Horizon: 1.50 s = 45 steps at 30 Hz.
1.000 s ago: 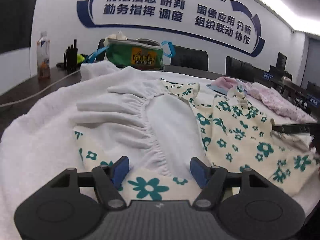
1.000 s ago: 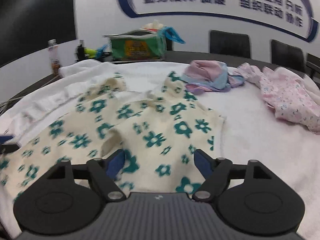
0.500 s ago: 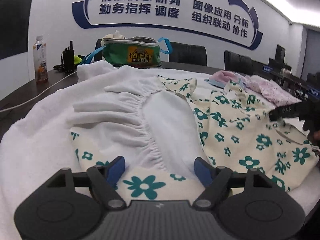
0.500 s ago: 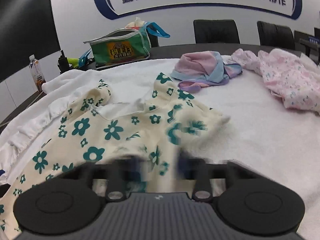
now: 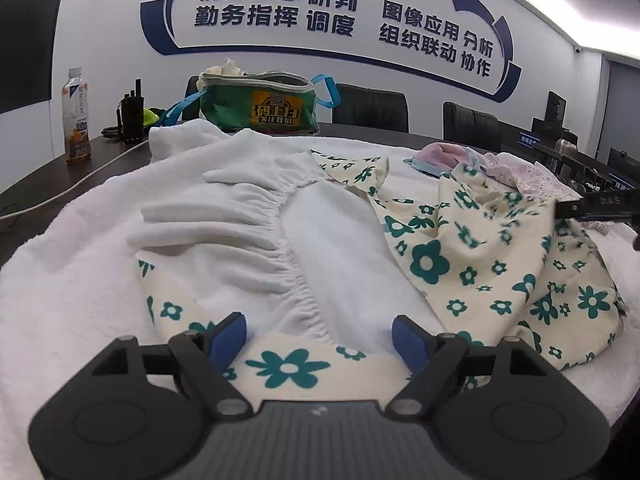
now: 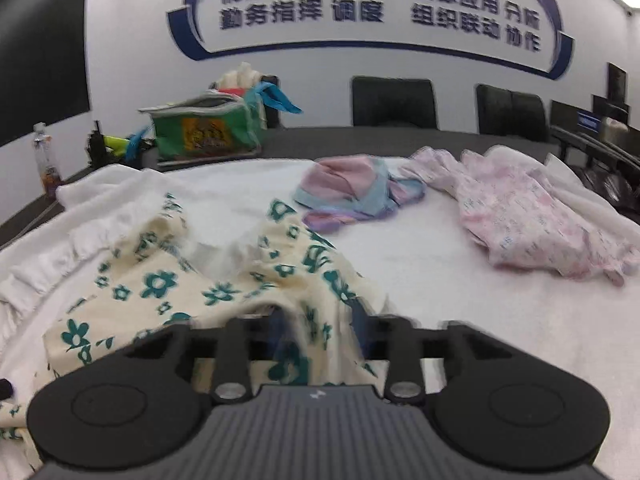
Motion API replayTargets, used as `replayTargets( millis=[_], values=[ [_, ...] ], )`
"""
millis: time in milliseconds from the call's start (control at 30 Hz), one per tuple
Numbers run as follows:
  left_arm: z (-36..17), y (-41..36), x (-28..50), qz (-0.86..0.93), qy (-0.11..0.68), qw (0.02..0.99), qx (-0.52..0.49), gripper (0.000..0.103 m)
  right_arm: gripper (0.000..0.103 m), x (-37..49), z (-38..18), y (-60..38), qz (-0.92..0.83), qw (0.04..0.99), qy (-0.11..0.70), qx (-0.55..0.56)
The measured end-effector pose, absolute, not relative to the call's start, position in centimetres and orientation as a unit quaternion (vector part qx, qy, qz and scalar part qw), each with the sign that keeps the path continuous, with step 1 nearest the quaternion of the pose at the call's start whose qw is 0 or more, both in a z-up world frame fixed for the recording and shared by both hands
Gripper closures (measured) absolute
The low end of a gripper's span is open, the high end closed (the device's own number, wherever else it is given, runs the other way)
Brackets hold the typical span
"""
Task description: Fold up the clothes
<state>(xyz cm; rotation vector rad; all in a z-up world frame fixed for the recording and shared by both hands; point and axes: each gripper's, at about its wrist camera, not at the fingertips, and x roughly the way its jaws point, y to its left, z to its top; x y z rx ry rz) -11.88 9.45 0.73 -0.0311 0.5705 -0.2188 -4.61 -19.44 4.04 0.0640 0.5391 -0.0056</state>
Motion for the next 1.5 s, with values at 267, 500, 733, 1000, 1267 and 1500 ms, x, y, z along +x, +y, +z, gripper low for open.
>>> replayTargets(
  millis=[267, 500, 733, 1000, 1267, 1500],
  values=[
    [0.8, 9.1, -11.6, -0.109, 0.285, 0.952, -0.006, 0.02, 0.036, -8.0, 2.1, -18.0, 0.044, 0.948, 0.312, 0.048],
    [0.7, 8.9, -11.6, -0.106, 0.286, 0.952, -0.001, 0.02, 0.031, -10.0, 1.0, -16.2, 0.065, 0.94, 0.335, 0.024],
    [0.6, 8.7, -11.6, -0.101, 0.286, 0.953, 0.007, 0.02, 0.098, -10.4, 1.4, -15.8, 0.057, 0.948, 0.315, -0.002],
    [1.4, 10.7, -12.8, -0.111, 0.269, 0.956, -0.047, 0.02, 0.092, -11.1, 2.8, -18.8, -0.009, 0.958, 0.284, 0.023],
    [2.5, 13.4, -12.1, -0.05, 0.289, 0.952, -0.091, 0.021, 0.028, -12.7, 1.0, -18.1, 0.078, 0.941, 0.324, 0.064],
    [1.5, 11.5, -11.9, -0.025, 0.288, 0.957, -0.02, 0.022, 0.093, -13.3, 1.7, -19.7, 0.054, 0.949, 0.303, 0.064]
  ],
)
